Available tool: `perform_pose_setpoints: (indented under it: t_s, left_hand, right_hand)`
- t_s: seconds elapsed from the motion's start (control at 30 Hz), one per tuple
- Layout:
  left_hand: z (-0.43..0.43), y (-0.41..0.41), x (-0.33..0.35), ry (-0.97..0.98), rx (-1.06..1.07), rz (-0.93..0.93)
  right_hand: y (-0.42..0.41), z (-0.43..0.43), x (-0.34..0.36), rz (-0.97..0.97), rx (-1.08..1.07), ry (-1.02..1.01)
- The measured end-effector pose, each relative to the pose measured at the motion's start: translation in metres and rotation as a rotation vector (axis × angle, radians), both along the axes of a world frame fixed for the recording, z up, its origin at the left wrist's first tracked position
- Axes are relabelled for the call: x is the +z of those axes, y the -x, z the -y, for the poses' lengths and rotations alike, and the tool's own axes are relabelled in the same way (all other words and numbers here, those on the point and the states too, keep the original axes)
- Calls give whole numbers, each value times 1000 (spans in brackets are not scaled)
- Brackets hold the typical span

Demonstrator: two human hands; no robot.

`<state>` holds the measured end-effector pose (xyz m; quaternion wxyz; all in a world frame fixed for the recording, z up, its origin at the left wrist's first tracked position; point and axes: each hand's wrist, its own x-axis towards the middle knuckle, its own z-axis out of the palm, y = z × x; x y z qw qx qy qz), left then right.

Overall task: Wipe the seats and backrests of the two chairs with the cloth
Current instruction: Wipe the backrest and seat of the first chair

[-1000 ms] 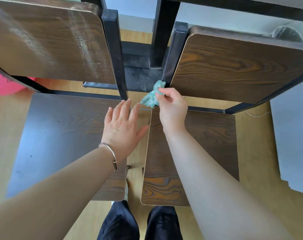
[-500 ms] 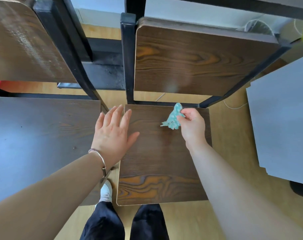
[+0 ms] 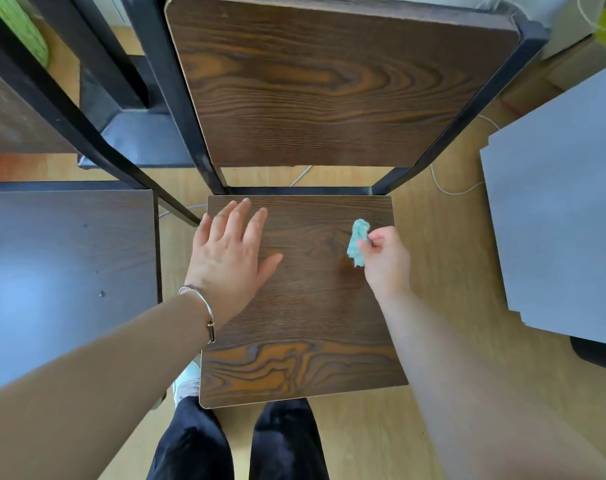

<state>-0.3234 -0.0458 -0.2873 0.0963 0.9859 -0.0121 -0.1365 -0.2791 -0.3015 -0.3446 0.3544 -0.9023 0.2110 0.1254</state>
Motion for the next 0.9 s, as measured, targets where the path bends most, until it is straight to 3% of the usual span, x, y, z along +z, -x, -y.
perform_pose_setpoints:
  t_s: [0.37,0.53,0.63,0.9]
  left_hand:
    - [18,-8,2,-1,-21,-8]
    - [23,-10,0,-3,-28,-19]
    - [22,-11,0,2,-18,-21]
    - [19,-12,-6,-1,-20,-39]
  right_hand:
    - [-12,10,-7,-174,65,61]
    - [-16,3,-9,-272,-121,-181]
    - [-30,5,-5,-210,-154,-241]
    - [-88,-2,14,110,433,232]
